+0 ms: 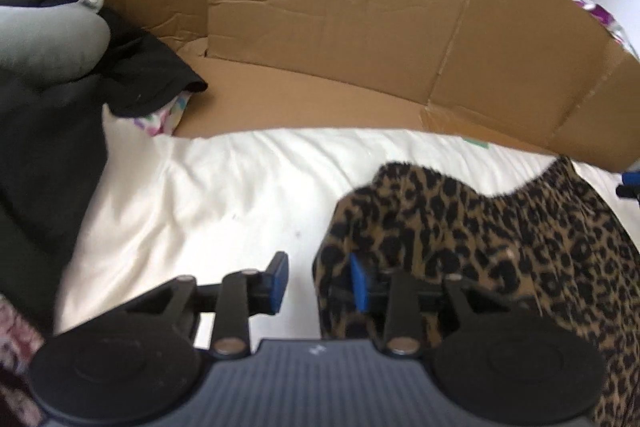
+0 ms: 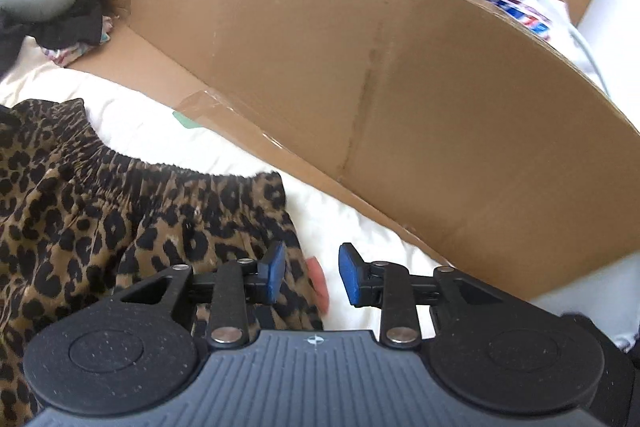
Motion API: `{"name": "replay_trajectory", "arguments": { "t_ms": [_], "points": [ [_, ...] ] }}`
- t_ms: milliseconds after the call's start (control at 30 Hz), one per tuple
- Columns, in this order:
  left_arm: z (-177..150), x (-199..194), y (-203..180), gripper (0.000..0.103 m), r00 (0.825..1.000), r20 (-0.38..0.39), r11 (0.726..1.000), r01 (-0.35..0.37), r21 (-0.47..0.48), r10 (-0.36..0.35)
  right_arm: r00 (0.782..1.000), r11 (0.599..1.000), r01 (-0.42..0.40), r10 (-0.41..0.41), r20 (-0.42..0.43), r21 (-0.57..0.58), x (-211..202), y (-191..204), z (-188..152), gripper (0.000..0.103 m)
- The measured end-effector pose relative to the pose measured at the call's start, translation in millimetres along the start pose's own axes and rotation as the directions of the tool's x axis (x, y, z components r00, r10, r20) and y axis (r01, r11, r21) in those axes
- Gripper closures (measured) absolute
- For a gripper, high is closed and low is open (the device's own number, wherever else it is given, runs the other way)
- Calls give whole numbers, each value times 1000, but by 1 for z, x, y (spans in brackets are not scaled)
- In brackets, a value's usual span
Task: Fold clothes
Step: 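Move both open grippers to the trouser legs' hem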
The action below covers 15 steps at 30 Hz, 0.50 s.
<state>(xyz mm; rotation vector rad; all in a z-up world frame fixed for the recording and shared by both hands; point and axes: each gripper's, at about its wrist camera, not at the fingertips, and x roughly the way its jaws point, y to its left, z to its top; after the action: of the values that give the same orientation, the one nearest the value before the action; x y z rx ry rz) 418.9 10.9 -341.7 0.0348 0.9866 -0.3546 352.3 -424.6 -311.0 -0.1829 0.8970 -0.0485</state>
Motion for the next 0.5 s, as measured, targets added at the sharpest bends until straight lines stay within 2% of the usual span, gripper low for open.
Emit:
{"name": "replay_trajectory", "arguments": {
  "t_ms": [200, 500],
  "points": [
    [-26, -36, 12, 68, 1000, -22, 999, 8, 43, -7, 1000, 998, -11, 10, 13, 60, -32, -20, -16, 66],
    [-64, -89, 33, 69, 1000, -29, 1000, -6, -21, 6, 999, 987, -23, 14, 53, 161, -102, -36, -63, 66]
  ]
}}
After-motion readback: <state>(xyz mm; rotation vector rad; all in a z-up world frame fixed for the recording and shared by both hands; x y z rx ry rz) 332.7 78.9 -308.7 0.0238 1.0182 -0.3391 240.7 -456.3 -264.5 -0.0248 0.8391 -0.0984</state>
